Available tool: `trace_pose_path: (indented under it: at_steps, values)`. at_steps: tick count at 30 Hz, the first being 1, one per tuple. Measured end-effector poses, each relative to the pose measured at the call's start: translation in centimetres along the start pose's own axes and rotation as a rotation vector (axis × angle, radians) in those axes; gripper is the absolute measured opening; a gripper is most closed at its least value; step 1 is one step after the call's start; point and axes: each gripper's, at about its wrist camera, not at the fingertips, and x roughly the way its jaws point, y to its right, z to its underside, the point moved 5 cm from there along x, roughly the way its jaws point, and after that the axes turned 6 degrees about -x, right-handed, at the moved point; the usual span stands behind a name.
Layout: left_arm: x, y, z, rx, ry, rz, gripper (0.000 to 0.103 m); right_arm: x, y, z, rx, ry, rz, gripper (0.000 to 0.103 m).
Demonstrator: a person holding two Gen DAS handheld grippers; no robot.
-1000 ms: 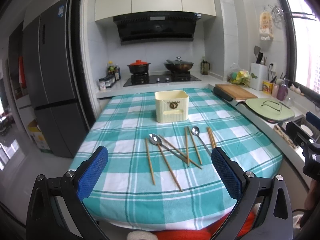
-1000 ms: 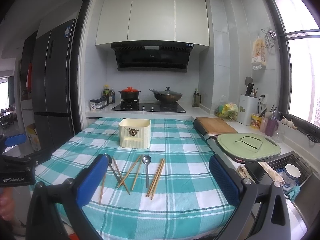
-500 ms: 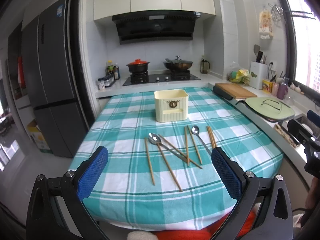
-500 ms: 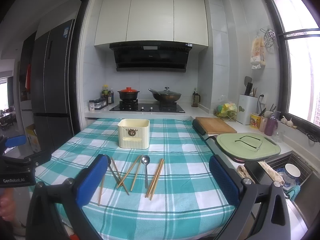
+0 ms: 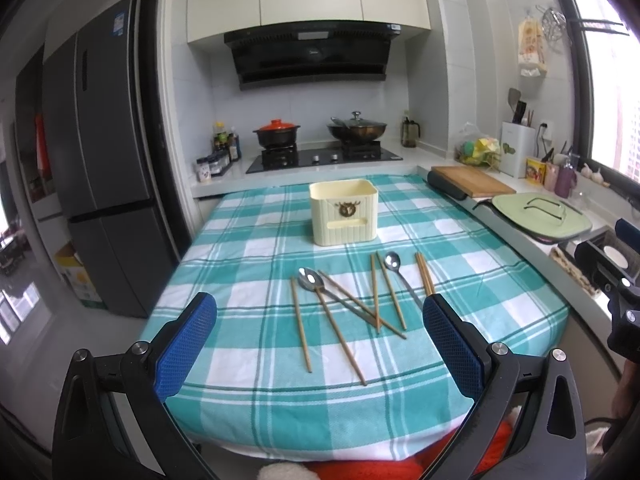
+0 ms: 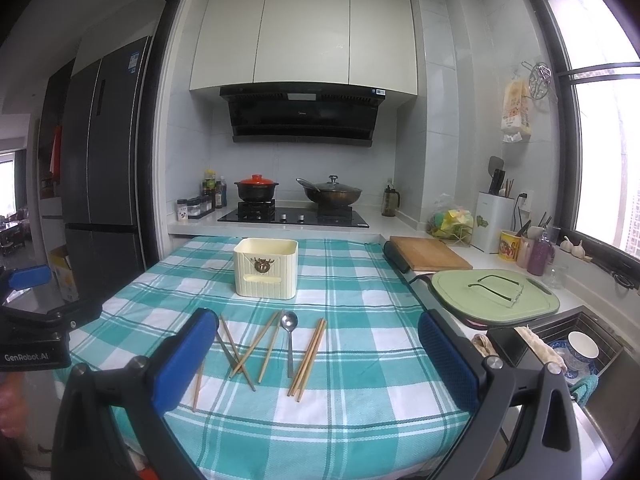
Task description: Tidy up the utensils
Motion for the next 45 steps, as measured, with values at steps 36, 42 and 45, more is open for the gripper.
trace_pose_path:
  at_steps: [36,42,45]
  values:
    - [12.5,-4.6,2.6,-0.084,-0.23,-0.051,0.103,9.3,2.7,4.0,0.029,-0.205,-0.025,0.103]
    - [18.8,-6.0,4.1,-0.039,-0.307,-0.122,0.103,17.5,4.6,8.8,0.055,-0.394,-0.032,0.103]
    - [21.3,-6.6,4.8,-0.05,-0.347,-0.135,0.103,21.6,4.4,10.8,0.061,-0.477,-0.068,0.103]
